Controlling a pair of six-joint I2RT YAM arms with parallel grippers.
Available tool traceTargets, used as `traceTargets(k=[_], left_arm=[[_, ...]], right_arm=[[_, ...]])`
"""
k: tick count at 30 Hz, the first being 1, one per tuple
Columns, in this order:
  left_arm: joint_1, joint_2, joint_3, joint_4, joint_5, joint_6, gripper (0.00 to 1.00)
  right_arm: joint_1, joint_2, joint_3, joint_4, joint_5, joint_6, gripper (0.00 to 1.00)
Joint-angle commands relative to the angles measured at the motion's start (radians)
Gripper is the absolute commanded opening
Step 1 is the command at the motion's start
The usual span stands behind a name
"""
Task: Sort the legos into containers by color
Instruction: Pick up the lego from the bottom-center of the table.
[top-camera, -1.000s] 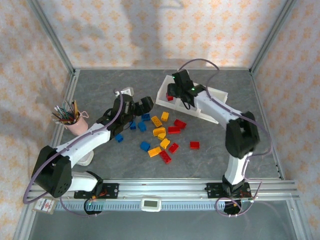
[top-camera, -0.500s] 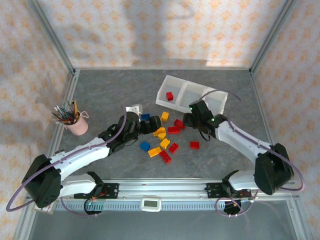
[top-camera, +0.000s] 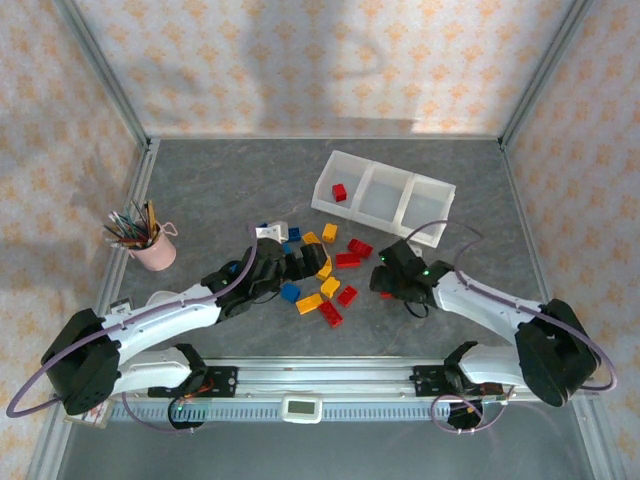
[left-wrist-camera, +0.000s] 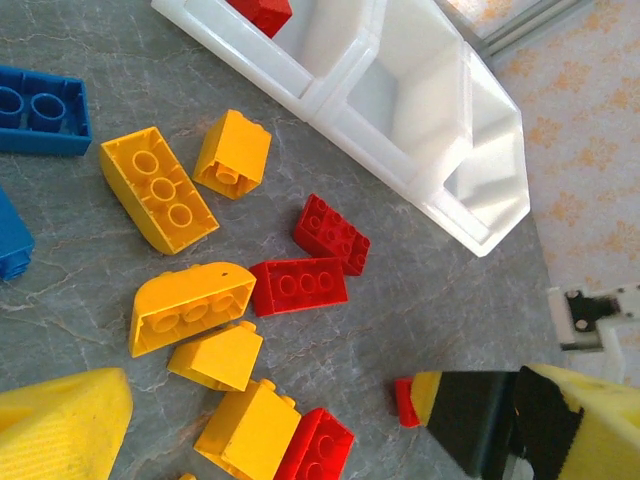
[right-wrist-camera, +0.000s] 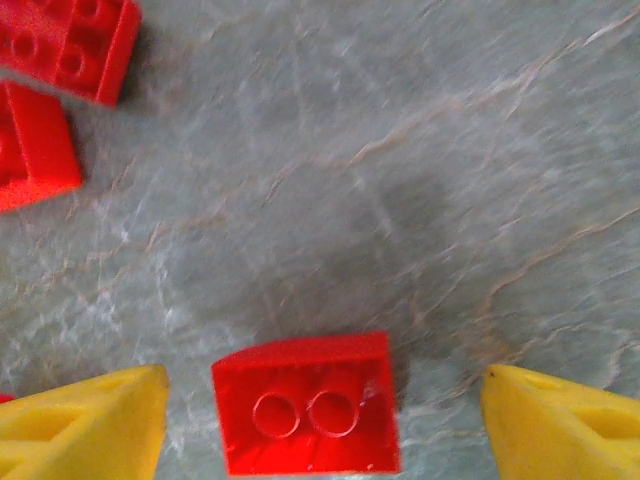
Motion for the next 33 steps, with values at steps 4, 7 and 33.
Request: traceTargets(k=[4, 7, 33], left_arm=[[-0.007, 0.0, -0.018, 0.031, -0.036, -0.021, 0.99], [-0.007, 0.001, -0.014, 0.024, -0.035, -0.017, 0.99], [0.011, -0.024, 0.044, -0.025, -0.068, 0.062, 0.99]], right_arm=[[0.041, 0.069, -0.001, 0.06, 0.033, 0.034, 0.79], [0.041, 0.095, 0.017, 0.045, 0.073, 0.026, 0.75], [0.043, 0.117, 0.244, -0.009, 0.151, -0.14, 0.39]])
